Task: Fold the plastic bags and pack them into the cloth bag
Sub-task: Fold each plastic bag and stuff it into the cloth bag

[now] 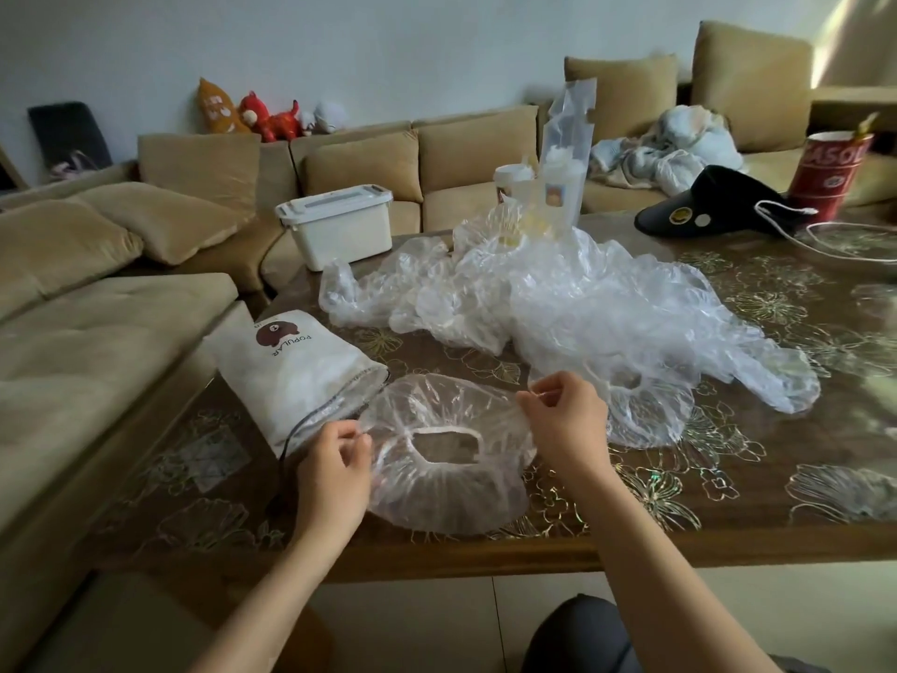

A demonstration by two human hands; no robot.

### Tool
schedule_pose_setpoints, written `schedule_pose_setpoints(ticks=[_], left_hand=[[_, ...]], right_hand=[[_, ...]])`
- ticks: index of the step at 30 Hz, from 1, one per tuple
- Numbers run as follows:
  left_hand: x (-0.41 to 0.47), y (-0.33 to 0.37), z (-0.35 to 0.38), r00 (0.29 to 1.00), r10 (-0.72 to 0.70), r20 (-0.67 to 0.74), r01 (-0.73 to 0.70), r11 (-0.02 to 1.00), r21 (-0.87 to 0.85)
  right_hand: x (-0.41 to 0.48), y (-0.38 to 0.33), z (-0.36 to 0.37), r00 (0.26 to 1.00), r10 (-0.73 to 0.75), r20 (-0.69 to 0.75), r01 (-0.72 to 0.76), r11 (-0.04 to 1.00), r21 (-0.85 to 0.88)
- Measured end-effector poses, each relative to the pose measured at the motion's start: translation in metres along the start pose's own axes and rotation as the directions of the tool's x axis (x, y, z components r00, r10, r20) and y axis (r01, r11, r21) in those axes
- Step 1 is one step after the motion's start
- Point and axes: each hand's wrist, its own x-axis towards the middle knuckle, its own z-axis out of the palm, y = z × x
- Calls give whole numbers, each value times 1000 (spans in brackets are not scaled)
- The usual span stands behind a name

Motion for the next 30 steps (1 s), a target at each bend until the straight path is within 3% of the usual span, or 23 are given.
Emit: schedule_pose_setpoints(ticks=[1, 3, 4, 6, 8, 11, 13, 17, 20, 22, 24, 26, 30], left_hand=[[-3, 2, -2, 998, 67, -4, -66, 992, 108], [-6, 8, -6, 943, 328, -47, -296, 897, 330], [-6, 12, -6, 893, 450, -22, -410, 831, 376], [-5, 25, 1, 820, 547, 171, -572, 763, 302], [1, 25, 16, 754, 518, 403, -630, 745, 221], [14, 5, 30, 749, 304, 588, -604, 677, 420], [21, -10, 27, 776, 201, 597, -549, 682, 484], [23, -20, 21, 760, 245, 602, -568, 699, 434], [16, -20, 12, 782, 404, 475, -558, 793, 245], [8, -27, -4, 754, 555, 352, -631, 760, 156], [0, -39, -17, 683, 628, 372, -713, 683, 157], [-5, -46, -26, 641, 625, 446, -748, 640, 177], [-4, -44, -35, 706, 497, 504, -636, 758, 144]], right_hand=[[-1, -2, 1, 999, -41, -34, 39, 998, -49], [-3, -6, 4, 985, -162, -61, 148, 970, -191], [-6, -9, 7, 972, -228, -49, 209, 945, -252], [-15, -12, 13, 937, -344, 67, 346, 876, -336], [-24, -5, 21, 875, -392, 285, 479, 789, -385], [-32, 17, 19, 797, -228, 560, 552, 651, -521], [-33, 26, 12, 794, -110, 598, 551, 546, -631], [-31, 26, -11, 834, 56, 549, 477, 425, -769], [-37, 13, -23, 835, -46, 549, 494, 502, -709], [-41, 1, -26, 768, -177, 615, 587, 580, -566], [-45, -6, -26, 695, -198, 691, 633, 624, -458], [-46, -3, -22, 672, -167, 721, 646, 609, -461], [-45, 6, -16, 709, -194, 678, 620, 629, -469]])
